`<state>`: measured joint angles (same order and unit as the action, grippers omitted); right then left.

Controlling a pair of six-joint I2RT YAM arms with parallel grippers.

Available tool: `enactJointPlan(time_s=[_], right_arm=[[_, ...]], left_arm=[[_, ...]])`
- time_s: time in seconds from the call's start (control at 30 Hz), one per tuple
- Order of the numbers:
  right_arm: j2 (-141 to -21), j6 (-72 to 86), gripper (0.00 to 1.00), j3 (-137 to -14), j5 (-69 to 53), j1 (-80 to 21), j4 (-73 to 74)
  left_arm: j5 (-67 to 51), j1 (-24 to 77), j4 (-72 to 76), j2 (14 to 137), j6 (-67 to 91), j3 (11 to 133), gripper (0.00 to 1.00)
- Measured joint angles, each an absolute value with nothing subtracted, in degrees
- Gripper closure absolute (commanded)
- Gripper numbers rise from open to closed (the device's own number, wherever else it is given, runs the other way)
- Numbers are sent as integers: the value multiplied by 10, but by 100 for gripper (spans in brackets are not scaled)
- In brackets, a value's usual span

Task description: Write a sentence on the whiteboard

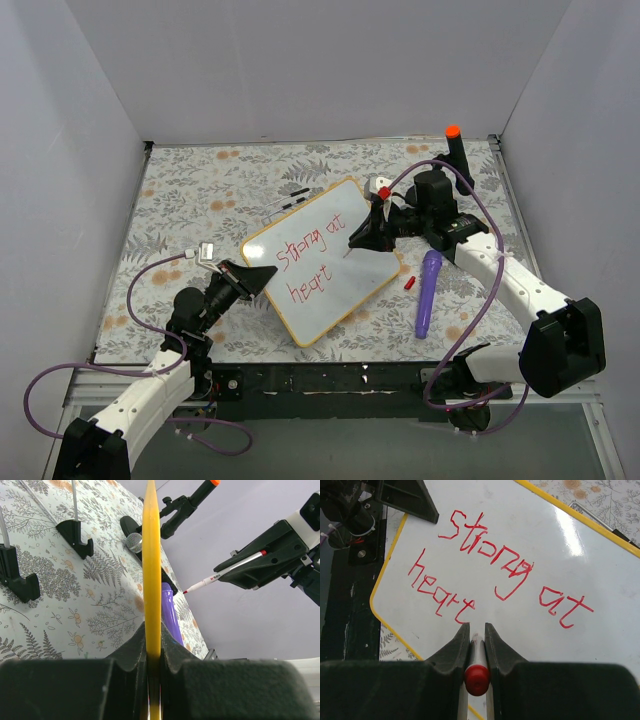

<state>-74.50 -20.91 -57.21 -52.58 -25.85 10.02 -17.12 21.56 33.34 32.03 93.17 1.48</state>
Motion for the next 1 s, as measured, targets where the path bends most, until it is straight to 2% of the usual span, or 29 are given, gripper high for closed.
enactJointPlan(time_s=[1.0], right_arm=[[-755, -220, 99, -577, -524, -254, 106]], left_arm=[[-170, 216, 334, 320, 943, 15, 100]])
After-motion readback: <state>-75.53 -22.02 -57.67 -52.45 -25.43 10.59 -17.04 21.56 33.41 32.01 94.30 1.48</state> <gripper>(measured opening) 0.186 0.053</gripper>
